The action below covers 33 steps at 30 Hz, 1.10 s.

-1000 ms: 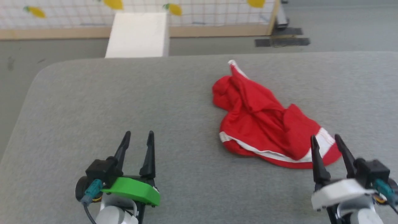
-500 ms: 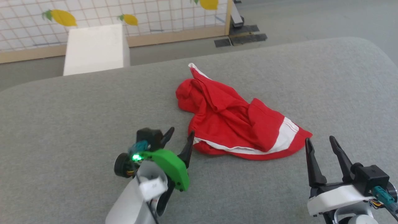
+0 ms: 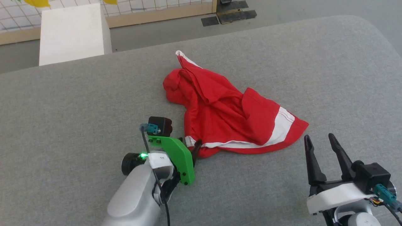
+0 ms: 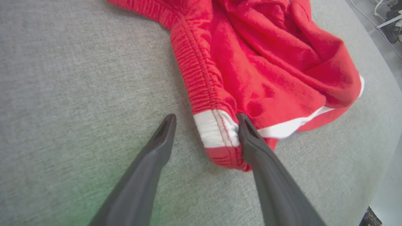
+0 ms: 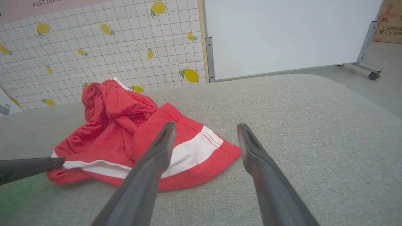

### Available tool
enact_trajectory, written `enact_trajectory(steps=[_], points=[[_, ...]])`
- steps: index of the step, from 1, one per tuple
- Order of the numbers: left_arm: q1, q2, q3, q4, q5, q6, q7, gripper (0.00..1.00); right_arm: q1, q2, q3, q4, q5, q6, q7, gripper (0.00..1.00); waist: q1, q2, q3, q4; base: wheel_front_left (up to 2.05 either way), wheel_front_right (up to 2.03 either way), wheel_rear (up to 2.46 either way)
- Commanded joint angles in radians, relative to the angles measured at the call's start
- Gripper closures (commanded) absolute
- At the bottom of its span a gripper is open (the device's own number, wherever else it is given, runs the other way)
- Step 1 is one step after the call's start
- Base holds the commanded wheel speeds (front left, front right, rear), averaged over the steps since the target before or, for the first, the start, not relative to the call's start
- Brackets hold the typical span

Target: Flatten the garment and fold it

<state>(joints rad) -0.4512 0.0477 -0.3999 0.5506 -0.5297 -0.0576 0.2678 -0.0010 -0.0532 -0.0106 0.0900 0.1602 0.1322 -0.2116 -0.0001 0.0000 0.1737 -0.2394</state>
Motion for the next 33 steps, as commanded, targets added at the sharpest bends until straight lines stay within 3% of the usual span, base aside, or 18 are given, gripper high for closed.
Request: enact_trajectory(steps=[1,2,10,17,24,33], points=[[-0.014,0.003,-0.002,0.003,-0.004,0.004,0.008,0.68,-0.018,0.003,0.002,0.004,0.009,-0.002,-0.005,0.0,0.0001,0.0,0.002,0.0,0.0,0.0,0.0],[-0.012,0.004,-0.005,0.001,-0.005,0.004,0.013,1.0,-0.02,0.003,0.003,0.006,0.01,-0.002,-0.006,0.0,0.0001,0.0,0.002,0.002,0.0,0.0,0.0],[0.049,0.025,0.026,-0.052,0.003,0.065,-0.061,1.0,-0.02,0.003,-0.006,0.001,0.005,-0.002,0.003,0.0,0.0001,0.0,-0.023,0.041,0.0,0.0,0.0],[0.17,0.079,0.071,-0.143,-0.007,0.118,-0.098,1.0,-0.019,0.003,-0.027,-0.022,-0.028,-0.002,0.051,0.0,0.0001,0.0,-0.052,0.098,0.0,0.0,0.0],[0.283,0.121,0.106,-0.274,-0.025,0.167,-0.091,1.0,-0.102,0.003,0.029,0.062,-0.072,-0.002,0.339,0.0,0.0001,0.0,-0.031,0.162,0.0,0.0,0.0],[0.273,0.115,0.093,-0.317,-0.03,0.17,-0.079,1.0,-0.209,-0.02,0.136,0.169,-0.038,-0.002,0.624,0.0,0.0001,0.0,0.008,0.202,0.0,0.0,0.0]])
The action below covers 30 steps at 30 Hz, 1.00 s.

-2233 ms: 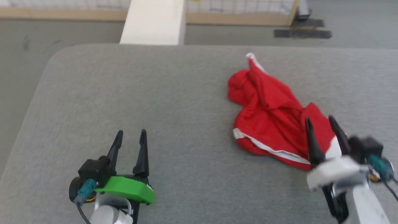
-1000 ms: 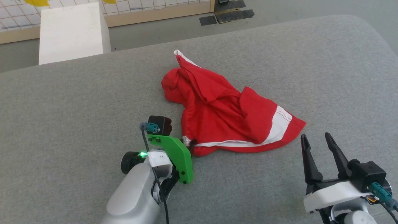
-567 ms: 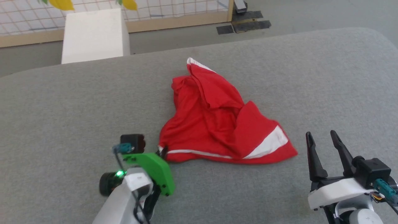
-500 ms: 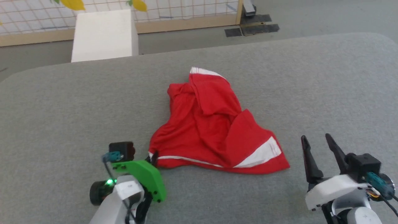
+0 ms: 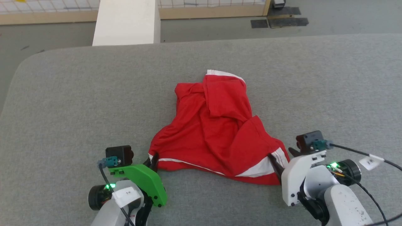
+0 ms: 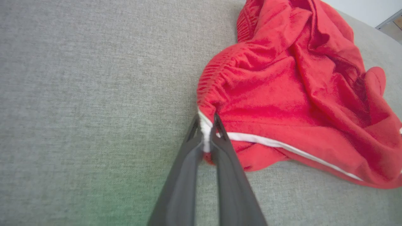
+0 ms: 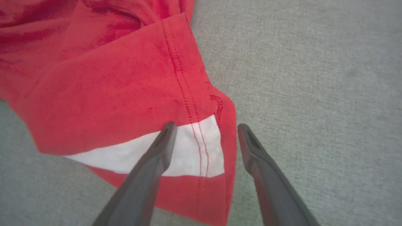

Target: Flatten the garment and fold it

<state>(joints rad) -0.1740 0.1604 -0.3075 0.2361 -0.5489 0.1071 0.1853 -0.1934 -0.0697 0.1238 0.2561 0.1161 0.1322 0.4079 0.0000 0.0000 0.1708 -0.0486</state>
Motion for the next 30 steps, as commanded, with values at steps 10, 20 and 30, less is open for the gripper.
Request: enact_trajectory(steps=[10,20,30], points=[[-0.018,0.0,-0.005,0.0,-0.017,0.003,-0.003,1.0,-0.02,-0.041,0.091,-0.028,0.042,-0.002,0.074,0.05,0.0,0.0,0.025,0.029,0.0,0.0,0.0],[-0.021,0.007,-0.001,0.004,-0.024,0.009,-0.007,1.0,0.026,-0.053,0.128,-0.088,0.057,-0.002,0.081,1.0,0.0,0.0,0.012,0.018,0.0,0.0,0.0],[0.002,0.01,0.0,-0.004,-0.035,0.012,-0.017,1.0,0.119,-0.02,0.048,-0.158,0.062,-0.002,0.091,1.0,0.0,0.0,-0.035,0.003,0.0,0.0,0.0]])
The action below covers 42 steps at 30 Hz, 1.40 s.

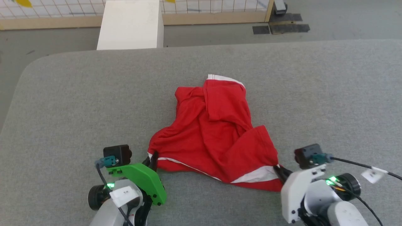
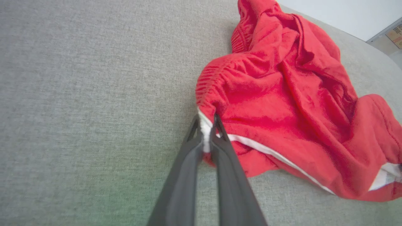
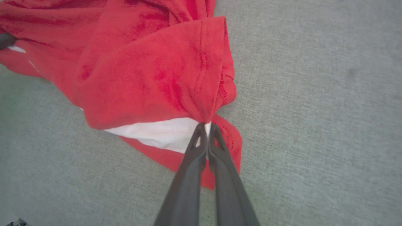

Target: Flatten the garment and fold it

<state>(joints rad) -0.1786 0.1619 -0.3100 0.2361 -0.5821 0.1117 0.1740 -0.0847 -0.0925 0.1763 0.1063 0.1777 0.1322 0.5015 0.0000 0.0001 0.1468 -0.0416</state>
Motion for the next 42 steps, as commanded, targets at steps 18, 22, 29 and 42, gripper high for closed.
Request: enact_trajectory(steps=[18,22,29,42], points=[[-0.267,0.039,0.076,-0.246,-0.212,-0.135,0.12,1.0,-0.263,-0.052,-0.104,-0.222,0.003,-0.002,0.025,1.0,0.0,-0.0001,0.022,-0.034,0.0,0.0,0.0],[-0.431,0.049,0.102,-0.205,-0.25,-0.12,0.2,1.0,-0.444,-0.084,-0.116,-0.153,0.014,-0.002,0.031,1.0,0.0,-0.0001,0.076,-0.035,0.0,0.0,0.0],[-0.746,0.076,0.152,-0.033,-0.223,-0.059,0.227,1.0,-0.793,-0.102,-0.116,0.029,0.013,-0.002,-0.03,1.0,0.0,-0.0001,0.203,-0.057,0.0,0.0,0.0],[-1.008,0.067,0.205,0.144,-0.139,-0.105,-0.081,1.0,-1.087,-0.039,-0.163,0.265,-0.085,-0.002,-0.351,1.0,0.0,-0.0001,0.304,-0.059,0.0,0.0,0.0]])
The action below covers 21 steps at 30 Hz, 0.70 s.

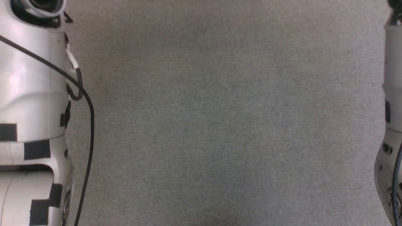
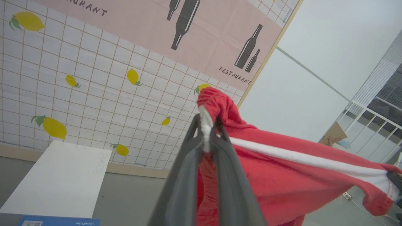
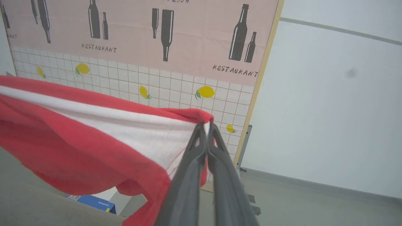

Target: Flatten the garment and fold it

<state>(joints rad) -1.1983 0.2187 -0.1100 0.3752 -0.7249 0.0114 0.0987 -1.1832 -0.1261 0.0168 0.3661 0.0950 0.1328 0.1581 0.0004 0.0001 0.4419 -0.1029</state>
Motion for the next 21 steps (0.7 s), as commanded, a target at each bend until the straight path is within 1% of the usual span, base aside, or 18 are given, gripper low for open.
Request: enact_trajectory(steps=[1,5,6,11,15,18,21], points=[[0.028,0.016,-0.008,0.013,0.014,-0.016,-0.007,1.0,0.026,-0.01,0.008,0.015,0.004,-0.002,-0.016,1.0,-0.0004,-0.0001,0.007,0.006,0.0,0.0,0.0],[0.149,0.029,-0.052,0.031,0.025,-0.055,0.004,1.0,0.127,-0.037,0.065,0.053,0.055,-0.002,-0.024,1.0,-0.0004,-0.0001,-0.013,0.018,0.0,0.0,0.0],[0.21,0.036,-0.064,0.027,0.024,-0.064,0.012,1.0,0.176,-0.047,0.077,0.058,0.081,-0.002,-0.022,1.0,-0.0004,-0.0001,-0.025,0.021,0.0,0.0,0.0],[0.485,0.052,-0.103,-0.033,0.007,-0.079,0.044,1.0,0.414,-0.084,0.098,0.016,0.179,-0.002,0.009,1.0,-0.0004,-0.0001,-0.086,0.04,0.0,0.0,0.0],[0.738,0.051,-0.116,-0.132,-0.04,-0.059,0.088,1.0,0.647,-0.092,0.07,-0.065,0.205,-0.002,0.055,1.0,-0.0004,-0.0001,-0.141,0.049,0.0,0.0,0.0],[0.921,0.056,-0.133,-0.225,-0.063,-0.028,0.129,1.0,0.823,-0.073,0.013,-0.138,0.206,-0.002,0.109,1.0,-0.0004,-0.0001,-0.184,0.06,0.0,0.0,0.0],[1.066,0.058,-0.148,-0.309,-0.083,0.005,0.166,1.0,0.971,-0.045,-0.047,-0.224,0.195,-0.002,0.17,1.0,-0.0004,-0.0001,-0.216,0.072,0.0,0.0,0.0]])
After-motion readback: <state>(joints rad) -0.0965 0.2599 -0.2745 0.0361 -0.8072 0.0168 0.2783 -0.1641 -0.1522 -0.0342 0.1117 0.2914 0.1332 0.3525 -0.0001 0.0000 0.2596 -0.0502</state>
